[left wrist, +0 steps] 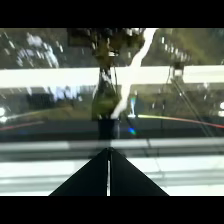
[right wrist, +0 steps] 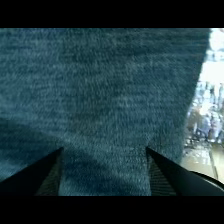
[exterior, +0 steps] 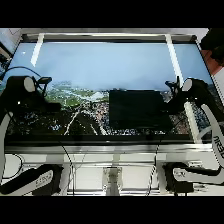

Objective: Fold the clothes and pants, and hang the long-sleeved shirts on hangers.

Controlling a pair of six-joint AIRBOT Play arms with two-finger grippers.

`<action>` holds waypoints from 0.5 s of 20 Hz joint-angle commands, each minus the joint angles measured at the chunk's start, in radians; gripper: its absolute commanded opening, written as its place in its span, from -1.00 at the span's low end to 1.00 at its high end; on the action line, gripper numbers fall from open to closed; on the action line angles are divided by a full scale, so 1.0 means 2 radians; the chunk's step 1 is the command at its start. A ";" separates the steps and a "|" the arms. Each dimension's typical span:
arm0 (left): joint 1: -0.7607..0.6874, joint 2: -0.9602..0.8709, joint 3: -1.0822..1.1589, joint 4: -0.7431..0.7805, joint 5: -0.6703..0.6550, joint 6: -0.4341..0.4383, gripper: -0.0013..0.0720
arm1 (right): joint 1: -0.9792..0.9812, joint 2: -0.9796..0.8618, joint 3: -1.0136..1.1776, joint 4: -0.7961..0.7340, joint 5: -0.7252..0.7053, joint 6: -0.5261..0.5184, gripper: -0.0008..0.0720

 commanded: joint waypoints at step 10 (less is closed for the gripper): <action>0.006 0.070 -0.139 0.000 0.010 -0.015 -0.86 | -0.001 -0.028 0.000 -0.042 0.098 -0.003 0.25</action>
